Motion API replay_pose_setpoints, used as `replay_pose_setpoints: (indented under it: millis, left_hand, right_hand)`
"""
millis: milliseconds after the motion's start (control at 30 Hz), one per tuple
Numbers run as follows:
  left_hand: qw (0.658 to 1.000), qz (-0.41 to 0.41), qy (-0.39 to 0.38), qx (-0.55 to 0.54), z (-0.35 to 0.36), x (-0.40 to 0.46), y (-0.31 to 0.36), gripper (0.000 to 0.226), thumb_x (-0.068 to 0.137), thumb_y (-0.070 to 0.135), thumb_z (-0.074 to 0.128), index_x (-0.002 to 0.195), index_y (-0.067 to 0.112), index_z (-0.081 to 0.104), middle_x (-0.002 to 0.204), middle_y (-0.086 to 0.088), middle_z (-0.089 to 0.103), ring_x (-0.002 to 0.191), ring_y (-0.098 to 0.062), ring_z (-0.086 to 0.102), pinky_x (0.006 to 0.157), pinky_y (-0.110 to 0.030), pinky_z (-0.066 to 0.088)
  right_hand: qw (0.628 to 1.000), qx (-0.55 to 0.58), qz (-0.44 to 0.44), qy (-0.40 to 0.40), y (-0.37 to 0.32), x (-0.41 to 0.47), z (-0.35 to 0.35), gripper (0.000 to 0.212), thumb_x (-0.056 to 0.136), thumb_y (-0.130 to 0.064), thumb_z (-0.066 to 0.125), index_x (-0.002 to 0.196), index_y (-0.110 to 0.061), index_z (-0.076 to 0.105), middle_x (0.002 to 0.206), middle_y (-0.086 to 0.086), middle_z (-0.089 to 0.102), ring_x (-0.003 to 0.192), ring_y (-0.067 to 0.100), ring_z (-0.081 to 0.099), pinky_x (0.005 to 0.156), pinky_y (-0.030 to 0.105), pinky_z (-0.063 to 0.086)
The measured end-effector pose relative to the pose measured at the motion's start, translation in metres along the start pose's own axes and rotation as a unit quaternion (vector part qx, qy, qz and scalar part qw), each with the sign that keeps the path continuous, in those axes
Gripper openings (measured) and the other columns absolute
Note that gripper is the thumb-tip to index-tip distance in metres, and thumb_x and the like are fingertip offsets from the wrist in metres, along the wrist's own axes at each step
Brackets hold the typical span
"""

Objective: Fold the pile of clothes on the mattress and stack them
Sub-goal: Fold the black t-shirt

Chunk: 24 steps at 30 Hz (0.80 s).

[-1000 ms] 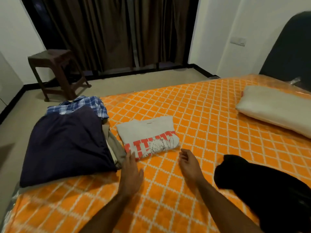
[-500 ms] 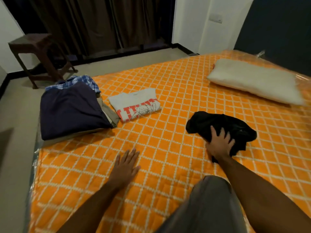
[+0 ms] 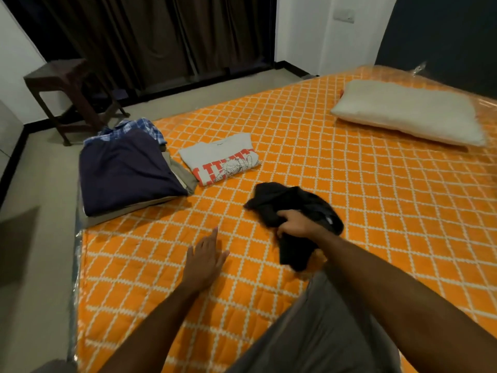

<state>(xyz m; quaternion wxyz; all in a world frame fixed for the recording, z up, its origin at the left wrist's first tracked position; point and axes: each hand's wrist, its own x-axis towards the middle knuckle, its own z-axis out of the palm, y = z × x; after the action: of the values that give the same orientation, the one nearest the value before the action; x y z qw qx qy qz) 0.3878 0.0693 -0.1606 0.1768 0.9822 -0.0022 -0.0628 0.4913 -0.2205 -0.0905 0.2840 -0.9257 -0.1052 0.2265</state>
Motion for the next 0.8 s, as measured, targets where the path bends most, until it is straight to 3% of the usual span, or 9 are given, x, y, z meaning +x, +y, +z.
replay_pose_setpoints:
  millis: [67,133,200,333,433,533,633,700,800]
  left_hand:
    - [0.988,-0.036,0.071,-0.130,-0.015,0.001,0.010,0.081,0.096,0.072,0.026,0.160,0.026,0.006,0.160,-0.003,0.032,0.143,-0.025,0.038,0.112,-0.051,0.034]
    - [0.964,-0.082,0.103,-0.232,-0.029,0.006,0.009,0.074,0.098,0.067,0.034,0.157,0.025,0.019,0.158,-0.004,0.033,0.142,-0.025,0.037,0.111,-0.048,0.037]
    - [0.969,-0.088,0.078,-0.215,-0.040,0.004,-0.011,0.060,0.101,0.054,0.045,0.148,0.019,0.034,0.143,-0.010,0.043,0.130,-0.030,0.047,0.102,-0.047,0.044]
    - [0.995,-0.050,-0.002,-0.081,-0.042,-0.024,-0.067,0.030,0.100,0.029,0.052,0.126,0.019,0.042,0.100,-0.003,0.061,0.087,-0.030,0.062,0.063,-0.044,0.050]
    - [0.997,-0.079,0.024,0.010,-0.046,-0.046,-0.084,0.015,0.103,0.028,0.045,0.112,0.016,0.045,0.074,-0.001,0.054,0.066,-0.030,0.057,0.048,-0.036,0.032]
    - [0.991,-0.123,0.049,0.020,-0.058,-0.053,-0.089,0.020,0.104,0.029,0.042,0.116,0.016,0.052,0.092,-0.007,0.066,0.077,-0.029,0.062,0.059,-0.038,0.045]
    - [0.989,-0.077,0.106,-0.065,-0.070,-0.045,-0.081,0.045,0.102,0.030,0.050,0.142,0.017,0.037,0.134,-0.008,0.056,0.109,-0.028,0.061,0.082,-0.044,0.054]
    - [0.992,-0.002,0.111,-0.063,-0.075,-0.036,-0.065,0.064,0.099,0.032,0.055,0.153,0.018,0.024,0.151,-0.007,0.041,0.128,-0.028,0.050,0.096,-0.049,0.050]
    - [0.994,0.085,0.073,-0.010,-0.075,-0.020,-0.029,0.076,0.093,0.037,0.062,0.156,0.021,0.022,0.153,-0.004,0.041,0.133,-0.027,0.046,0.100,-0.048,0.046]
  right_hand:
    - [0.987,-0.011,-0.089,-0.131,-0.044,-0.008,0.032,0.050,0.085,-0.025,0.077,0.131,-0.015,0.062,0.126,0.004,0.066,0.110,0.020,0.063,0.096,0.030,0.047]
    - [0.955,-0.015,-0.134,-0.266,-0.079,-0.017,0.058,0.056,0.090,-0.036,0.075,0.137,-0.014,0.056,0.123,0.002,0.064,0.089,0.016,0.069,0.088,0.031,0.053]
    - [0.941,-0.039,-0.178,-0.285,-0.097,-0.019,0.075,0.050,0.094,-0.037,0.070,0.137,-0.015,0.057,0.120,0.003,0.064,0.078,0.016,0.070,0.083,0.036,0.056]
    - [0.961,-0.071,-0.261,-0.049,-0.091,-0.013,0.083,0.033,0.094,-0.017,0.065,0.127,-0.018,0.061,0.110,0.001,0.057,0.097,0.018,0.057,0.086,0.037,0.049]
    - [0.962,-0.076,-0.227,0.134,-0.071,-0.016,0.080,0.036,0.091,-0.016,0.064,0.126,-0.021,0.056,0.121,0.002,0.047,0.115,0.025,0.050,0.093,0.041,0.047]
    - [0.963,-0.143,-0.081,0.213,-0.060,-0.015,0.081,0.066,0.086,-0.040,0.072,0.142,-0.023,0.042,0.139,0.004,0.038,0.129,0.031,0.039,0.102,0.049,0.041]
    - [0.992,-0.083,0.055,0.083,-0.040,0.000,0.082,0.082,0.086,-0.058,0.067,0.149,-0.021,0.030,0.140,0.004,0.048,0.130,0.034,0.045,0.108,0.056,0.035]
    - [0.999,-0.002,0.039,-0.020,-0.033,0.000,0.080,0.075,0.090,-0.050,0.066,0.150,-0.020,0.033,0.143,0.008,0.054,0.127,0.035,0.053,0.107,0.051,0.039]
    - [0.995,0.013,-0.087,-0.042,-0.035,-0.015,0.078,0.051,0.092,-0.018,0.064,0.140,-0.019,0.047,0.138,0.008,0.057,0.125,0.031,0.056,0.099,0.040,0.045]
